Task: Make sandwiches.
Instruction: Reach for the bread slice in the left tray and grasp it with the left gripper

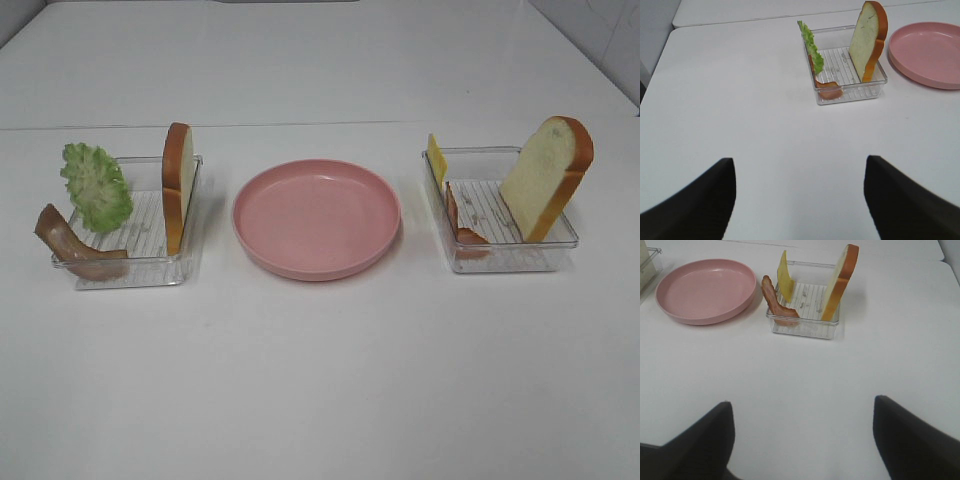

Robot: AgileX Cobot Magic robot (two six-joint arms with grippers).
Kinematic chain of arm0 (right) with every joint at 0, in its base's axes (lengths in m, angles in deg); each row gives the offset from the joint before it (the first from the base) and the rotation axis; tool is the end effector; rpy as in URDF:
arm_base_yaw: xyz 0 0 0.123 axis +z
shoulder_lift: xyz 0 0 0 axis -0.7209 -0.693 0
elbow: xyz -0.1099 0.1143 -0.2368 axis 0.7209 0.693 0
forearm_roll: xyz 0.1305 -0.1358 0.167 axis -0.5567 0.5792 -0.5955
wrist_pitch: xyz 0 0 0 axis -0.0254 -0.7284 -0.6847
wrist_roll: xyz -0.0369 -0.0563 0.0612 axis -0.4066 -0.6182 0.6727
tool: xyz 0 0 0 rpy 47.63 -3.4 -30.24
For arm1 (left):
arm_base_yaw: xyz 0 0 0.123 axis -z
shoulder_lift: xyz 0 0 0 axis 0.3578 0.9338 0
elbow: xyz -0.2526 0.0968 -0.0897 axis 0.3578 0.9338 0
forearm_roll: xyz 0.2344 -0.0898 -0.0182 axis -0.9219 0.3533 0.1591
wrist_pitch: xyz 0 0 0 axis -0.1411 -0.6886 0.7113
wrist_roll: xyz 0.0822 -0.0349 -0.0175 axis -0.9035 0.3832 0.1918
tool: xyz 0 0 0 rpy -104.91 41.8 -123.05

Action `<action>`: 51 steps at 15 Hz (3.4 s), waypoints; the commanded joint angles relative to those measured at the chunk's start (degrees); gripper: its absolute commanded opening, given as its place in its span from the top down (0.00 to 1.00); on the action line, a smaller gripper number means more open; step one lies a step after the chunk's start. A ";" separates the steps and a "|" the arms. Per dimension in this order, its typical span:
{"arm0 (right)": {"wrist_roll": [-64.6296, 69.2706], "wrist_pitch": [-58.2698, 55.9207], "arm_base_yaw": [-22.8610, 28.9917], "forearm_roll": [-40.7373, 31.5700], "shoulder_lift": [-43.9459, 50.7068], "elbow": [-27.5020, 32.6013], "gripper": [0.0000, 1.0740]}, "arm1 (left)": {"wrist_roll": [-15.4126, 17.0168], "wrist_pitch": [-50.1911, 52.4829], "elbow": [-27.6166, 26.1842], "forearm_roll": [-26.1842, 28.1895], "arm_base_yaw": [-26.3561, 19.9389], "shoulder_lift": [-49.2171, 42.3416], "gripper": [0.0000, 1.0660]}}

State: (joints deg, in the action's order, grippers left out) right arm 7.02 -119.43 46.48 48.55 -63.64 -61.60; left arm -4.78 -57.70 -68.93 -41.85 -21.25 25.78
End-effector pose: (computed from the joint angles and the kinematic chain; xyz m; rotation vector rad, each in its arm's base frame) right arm -0.0082 0.0136 0.2796 -0.2059 2.0222 0.0938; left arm -0.0057 -0.0058 0.2779 0.0693 2.0294 -0.0413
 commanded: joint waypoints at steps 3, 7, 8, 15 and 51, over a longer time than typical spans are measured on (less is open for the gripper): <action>-0.40 0.23 -0.40 -0.11 0.63 0.11 0.32 | 0.57 4.98 -3.27 1.09 -0.11 2.81 0.35; -0.40 0.23 -0.40 -0.11 0.63 0.11 0.32 | 1.03 8.94 -10.49 4.70 -0.11 23.89 0.35; -0.40 0.23 -0.40 -0.11 0.63 0.11 0.32 | 1.32 9.40 -13.41 4.70 -0.11 29.85 0.35; -0.40 0.23 -0.40 -0.11 0.63 0.11 0.32 | 2.29 3.04 -40.68 9.22 0.11 71.51 0.35; -0.40 0.23 -0.40 -0.11 0.63 0.11 0.32 | 23.78 -8.88 -79.93 -2.98 19.88 125.13 1.00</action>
State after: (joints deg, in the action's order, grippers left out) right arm 7.02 -119.43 46.48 48.55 -63.64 -61.60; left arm 18.71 -65.37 -148.62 -44.49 -1.71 150.80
